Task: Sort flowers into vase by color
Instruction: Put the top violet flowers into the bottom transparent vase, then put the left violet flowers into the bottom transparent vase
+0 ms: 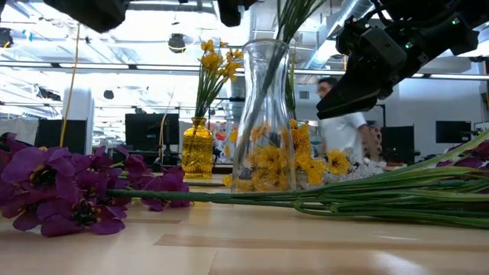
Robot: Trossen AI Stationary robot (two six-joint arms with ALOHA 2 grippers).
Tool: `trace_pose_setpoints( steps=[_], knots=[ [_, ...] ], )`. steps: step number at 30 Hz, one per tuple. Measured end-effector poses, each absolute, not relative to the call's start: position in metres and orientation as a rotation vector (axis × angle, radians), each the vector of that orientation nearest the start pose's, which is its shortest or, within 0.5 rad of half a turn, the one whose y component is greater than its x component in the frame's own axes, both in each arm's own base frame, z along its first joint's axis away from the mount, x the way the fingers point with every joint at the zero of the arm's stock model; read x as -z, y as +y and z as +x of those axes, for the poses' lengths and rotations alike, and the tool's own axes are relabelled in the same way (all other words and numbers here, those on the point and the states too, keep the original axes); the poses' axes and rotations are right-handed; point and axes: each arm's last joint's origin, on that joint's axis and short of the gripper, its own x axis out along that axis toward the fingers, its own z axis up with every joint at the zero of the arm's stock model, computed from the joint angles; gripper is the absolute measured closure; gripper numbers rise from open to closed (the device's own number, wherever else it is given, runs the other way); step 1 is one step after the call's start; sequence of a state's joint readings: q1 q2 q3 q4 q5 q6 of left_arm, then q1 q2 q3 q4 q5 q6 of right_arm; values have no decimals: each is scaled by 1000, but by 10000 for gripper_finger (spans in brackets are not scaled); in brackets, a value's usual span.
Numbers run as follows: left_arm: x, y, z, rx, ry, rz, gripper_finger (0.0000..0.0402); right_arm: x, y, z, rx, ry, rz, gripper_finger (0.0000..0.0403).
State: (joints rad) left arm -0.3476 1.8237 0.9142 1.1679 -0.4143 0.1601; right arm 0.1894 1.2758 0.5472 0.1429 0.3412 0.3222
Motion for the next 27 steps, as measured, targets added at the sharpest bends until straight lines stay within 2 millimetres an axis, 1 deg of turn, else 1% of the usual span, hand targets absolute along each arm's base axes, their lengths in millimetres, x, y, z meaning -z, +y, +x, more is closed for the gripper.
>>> trace_pose_setpoints(
  steps=[4,8,14,19,23,27],
  knots=[
    [-238,-118,349,-111,-161,128,195,-185,37,243,237,535,159,159],
    [-257,-115,335,-152,-72,154,195,-185,37,243,237,535,161,159],
    [-289,-104,302,-150,62,151,195,-185,37,243,237,535,161,159],
    [-310,-92,270,-146,152,115,195,-185,37,243,237,535,162,159],
    [-319,-83,246,-153,225,65,195,-185,37,243,237,535,162,159],
    [-317,-75,227,-174,337,8,195,-185,37,243,237,535,162,159]
  ],
)
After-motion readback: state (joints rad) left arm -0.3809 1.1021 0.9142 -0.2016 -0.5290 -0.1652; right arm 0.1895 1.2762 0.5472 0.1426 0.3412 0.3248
